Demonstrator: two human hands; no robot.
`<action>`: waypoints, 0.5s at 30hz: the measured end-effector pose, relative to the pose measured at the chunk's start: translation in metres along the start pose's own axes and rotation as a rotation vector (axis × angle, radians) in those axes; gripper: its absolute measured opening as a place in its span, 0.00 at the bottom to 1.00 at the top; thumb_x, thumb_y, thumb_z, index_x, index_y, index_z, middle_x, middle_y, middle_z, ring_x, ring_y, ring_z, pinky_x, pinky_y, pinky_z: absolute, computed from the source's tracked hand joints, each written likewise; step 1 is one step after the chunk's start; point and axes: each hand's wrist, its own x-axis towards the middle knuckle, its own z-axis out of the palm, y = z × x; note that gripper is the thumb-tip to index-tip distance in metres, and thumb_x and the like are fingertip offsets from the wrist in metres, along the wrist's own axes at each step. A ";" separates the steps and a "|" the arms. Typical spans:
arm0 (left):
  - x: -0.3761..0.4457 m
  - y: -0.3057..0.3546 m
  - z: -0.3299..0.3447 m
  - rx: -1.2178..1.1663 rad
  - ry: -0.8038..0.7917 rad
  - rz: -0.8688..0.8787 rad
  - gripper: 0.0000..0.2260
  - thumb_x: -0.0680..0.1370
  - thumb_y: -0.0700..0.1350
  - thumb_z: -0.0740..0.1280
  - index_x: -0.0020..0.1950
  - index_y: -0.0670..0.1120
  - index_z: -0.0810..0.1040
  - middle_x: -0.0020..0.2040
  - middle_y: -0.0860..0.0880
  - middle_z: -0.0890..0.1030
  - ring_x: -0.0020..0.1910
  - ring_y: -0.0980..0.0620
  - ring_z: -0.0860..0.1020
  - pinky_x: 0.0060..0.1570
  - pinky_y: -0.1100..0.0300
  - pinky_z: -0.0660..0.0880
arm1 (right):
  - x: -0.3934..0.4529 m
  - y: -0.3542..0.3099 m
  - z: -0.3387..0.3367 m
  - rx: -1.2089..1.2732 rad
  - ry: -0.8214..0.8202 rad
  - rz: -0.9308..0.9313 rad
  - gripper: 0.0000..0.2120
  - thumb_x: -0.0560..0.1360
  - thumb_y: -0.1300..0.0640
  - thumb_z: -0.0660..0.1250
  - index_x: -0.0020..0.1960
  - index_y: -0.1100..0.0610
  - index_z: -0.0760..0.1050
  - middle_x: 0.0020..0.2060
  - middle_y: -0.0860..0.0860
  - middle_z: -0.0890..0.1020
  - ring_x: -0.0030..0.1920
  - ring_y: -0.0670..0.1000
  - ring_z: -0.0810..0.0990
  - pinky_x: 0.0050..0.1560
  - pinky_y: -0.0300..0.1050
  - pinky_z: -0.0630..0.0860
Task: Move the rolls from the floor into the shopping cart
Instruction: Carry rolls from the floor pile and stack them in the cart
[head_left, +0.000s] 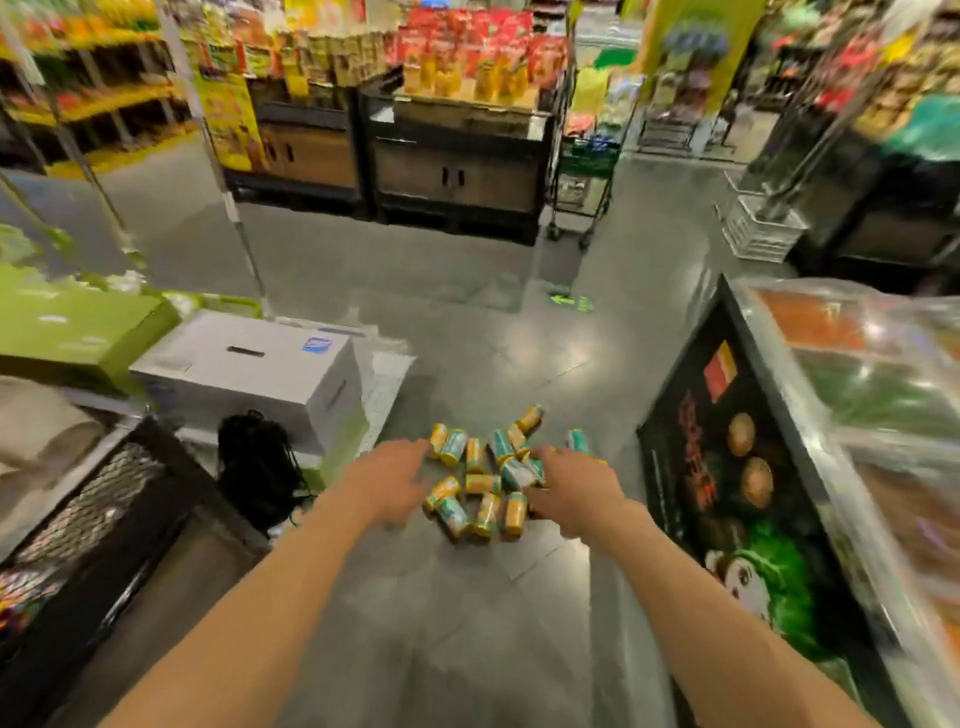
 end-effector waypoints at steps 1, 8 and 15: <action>0.016 0.007 -0.002 -0.003 -0.001 0.017 0.24 0.81 0.52 0.62 0.76 0.46 0.65 0.73 0.44 0.72 0.72 0.43 0.70 0.68 0.49 0.69 | 0.010 0.010 -0.005 0.013 -0.001 0.010 0.26 0.78 0.42 0.61 0.73 0.51 0.67 0.63 0.56 0.79 0.64 0.61 0.78 0.57 0.52 0.75; 0.114 0.031 -0.013 -0.007 -0.044 0.098 0.22 0.77 0.53 0.60 0.71 0.50 0.71 0.69 0.46 0.76 0.68 0.43 0.74 0.63 0.46 0.74 | 0.082 0.056 -0.018 0.036 -0.007 0.088 0.25 0.79 0.42 0.62 0.73 0.51 0.67 0.63 0.56 0.79 0.64 0.60 0.77 0.56 0.53 0.75; 0.228 0.015 -0.022 0.014 -0.101 0.183 0.21 0.78 0.52 0.62 0.71 0.52 0.71 0.67 0.47 0.77 0.67 0.43 0.74 0.61 0.47 0.75 | 0.172 0.069 -0.028 0.089 -0.036 0.185 0.24 0.79 0.42 0.63 0.71 0.50 0.69 0.62 0.55 0.79 0.62 0.60 0.78 0.55 0.54 0.77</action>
